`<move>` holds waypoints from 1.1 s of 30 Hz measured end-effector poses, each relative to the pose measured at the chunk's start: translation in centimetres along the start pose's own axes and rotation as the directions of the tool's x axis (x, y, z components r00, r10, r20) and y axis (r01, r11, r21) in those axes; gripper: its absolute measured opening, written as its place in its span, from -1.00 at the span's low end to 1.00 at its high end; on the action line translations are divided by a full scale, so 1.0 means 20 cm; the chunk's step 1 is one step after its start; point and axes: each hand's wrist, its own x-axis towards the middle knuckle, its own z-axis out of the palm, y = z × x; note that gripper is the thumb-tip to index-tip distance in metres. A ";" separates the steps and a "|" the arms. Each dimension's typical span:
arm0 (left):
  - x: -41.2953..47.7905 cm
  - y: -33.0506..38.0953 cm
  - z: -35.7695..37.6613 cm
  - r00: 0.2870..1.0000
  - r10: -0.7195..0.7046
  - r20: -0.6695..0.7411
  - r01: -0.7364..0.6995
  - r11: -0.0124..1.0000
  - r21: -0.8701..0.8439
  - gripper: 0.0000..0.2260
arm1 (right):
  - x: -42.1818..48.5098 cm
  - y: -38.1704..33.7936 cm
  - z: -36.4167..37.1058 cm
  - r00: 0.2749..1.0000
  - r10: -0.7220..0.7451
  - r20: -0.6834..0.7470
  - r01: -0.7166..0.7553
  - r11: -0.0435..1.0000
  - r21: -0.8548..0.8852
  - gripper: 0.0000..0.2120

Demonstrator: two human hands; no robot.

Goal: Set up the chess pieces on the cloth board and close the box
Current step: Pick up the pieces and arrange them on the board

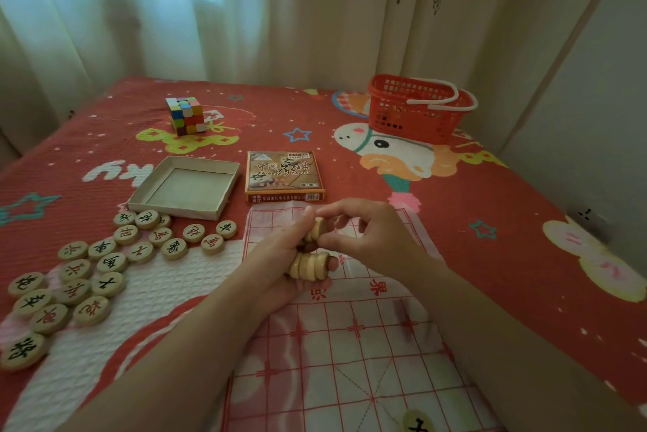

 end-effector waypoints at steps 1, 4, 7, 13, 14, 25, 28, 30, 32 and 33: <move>0.00 0.00 0.00 1.000 -0.006 0.001 0.006 1.000 0.010 -0.69 | 0.00 0.00 0.00 0.999 -0.031 -0.018 0.031 0.999 -0.030 -0.74; 0.00 0.00 0.00 1.000 -0.011 0.010 0.011 1.000 0.019 -0.69 | -0.01 0.02 0.02 0.979 -0.182 -0.093 0.169 0.977 -0.130 -0.80; 0.00 0.00 -0.01 1.000 0.001 0.013 -0.001 1.000 0.015 -0.78 | -0.01 0.05 0.02 0.934 -0.315 -0.170 0.281 0.939 -0.196 -0.85; 0.01 0.01 -0.02 0.998 0.070 -0.006 -0.070 0.997 0.020 -0.75 | -0.02 0.10 0.01 0.871 -0.472 -0.136 0.443 0.874 -0.199 -0.88; 0.00 0.02 -0.02 0.995 0.096 -0.021 -0.095 0.995 0.017 -0.75 | -0.02 0.10 0.01 0.885 -0.446 -0.136 0.425 0.891 -0.159 -0.84; 0.01 0.02 -0.04 0.987 0.154 -0.033 -0.152 0.987 0.053 -0.78 | -0.03 0.10 0.02 0.914 -0.374 -0.157 0.359 0.926 -0.115 -0.71; 0.01 0.02 -0.04 0.989 0.140 -0.042 -0.137 0.989 0.057 -0.77 | -0.03 0.13 0.02 0.918 -0.366 -0.155 0.352 0.930 -0.110 -0.71; 0.01 0.02 -0.03 0.988 0.135 -0.071 -0.129 0.988 0.089 -0.78 | -0.03 0.14 0.02 0.917 -0.369 -0.151 0.358 0.929 -0.096 -0.71; 0.01 0.02 -0.02 0.985 0.142 -0.098 -0.129 0.983 0.131 -0.80 | -0.02 0.14 0.02 0.911 -0.390 -0.131 0.378 0.920 -0.107 -0.70; 0.01 0.03 -0.02 0.984 0.147 -0.102 -0.130 0.979 0.154 -0.81 | -0.02 0.14 0.02 0.909 -0.400 -0.118 0.387 0.914 -0.118 -0.71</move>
